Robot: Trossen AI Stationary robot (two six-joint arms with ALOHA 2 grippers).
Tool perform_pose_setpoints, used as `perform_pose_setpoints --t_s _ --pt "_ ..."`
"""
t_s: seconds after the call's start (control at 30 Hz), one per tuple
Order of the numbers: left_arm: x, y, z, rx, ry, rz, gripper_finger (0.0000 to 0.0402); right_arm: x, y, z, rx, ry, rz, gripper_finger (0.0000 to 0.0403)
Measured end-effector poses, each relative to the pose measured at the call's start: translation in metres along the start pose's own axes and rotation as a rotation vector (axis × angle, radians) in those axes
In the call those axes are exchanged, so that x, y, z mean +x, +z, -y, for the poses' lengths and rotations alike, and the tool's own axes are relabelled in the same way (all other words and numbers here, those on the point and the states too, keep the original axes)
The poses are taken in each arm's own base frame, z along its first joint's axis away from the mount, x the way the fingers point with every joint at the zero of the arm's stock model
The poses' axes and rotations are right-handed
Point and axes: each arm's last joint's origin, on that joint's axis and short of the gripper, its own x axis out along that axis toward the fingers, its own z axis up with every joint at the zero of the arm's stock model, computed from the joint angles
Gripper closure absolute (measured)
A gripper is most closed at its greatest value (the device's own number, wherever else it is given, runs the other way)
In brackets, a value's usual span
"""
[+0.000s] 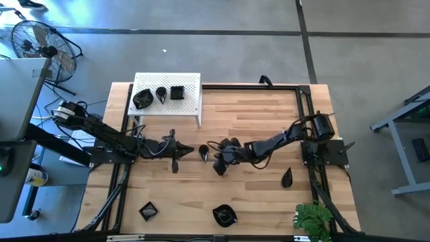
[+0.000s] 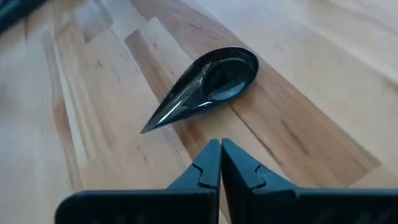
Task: Pick & Place Mini shaped plates
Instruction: Stack the bottom black drop shaped plate on top of the stacked black drop shaped plates on the shelf
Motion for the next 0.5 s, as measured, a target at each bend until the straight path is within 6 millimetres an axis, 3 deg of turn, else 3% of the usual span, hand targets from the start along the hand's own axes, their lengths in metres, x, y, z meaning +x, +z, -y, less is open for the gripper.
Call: perform_pose_setpoints --t_s 0.1,0.3,0.5 --pt "0.002 0.0 0.001 -0.067 0.006 -0.026 0.0386 -0.006 0.003 -0.002 -0.096 -0.003 0.006 0.0402" --pt "0.013 0.013 0.009 -0.14 0.098 -0.166 0.0386 -0.041 0.008 -0.005 -0.286 -0.188 0.128 0.0403" --pt "0.02 0.038 0.016 -0.242 0.193 -0.241 0.0385 -0.064 -0.009 0.015 -0.283 0.033 0.261 0.0403"
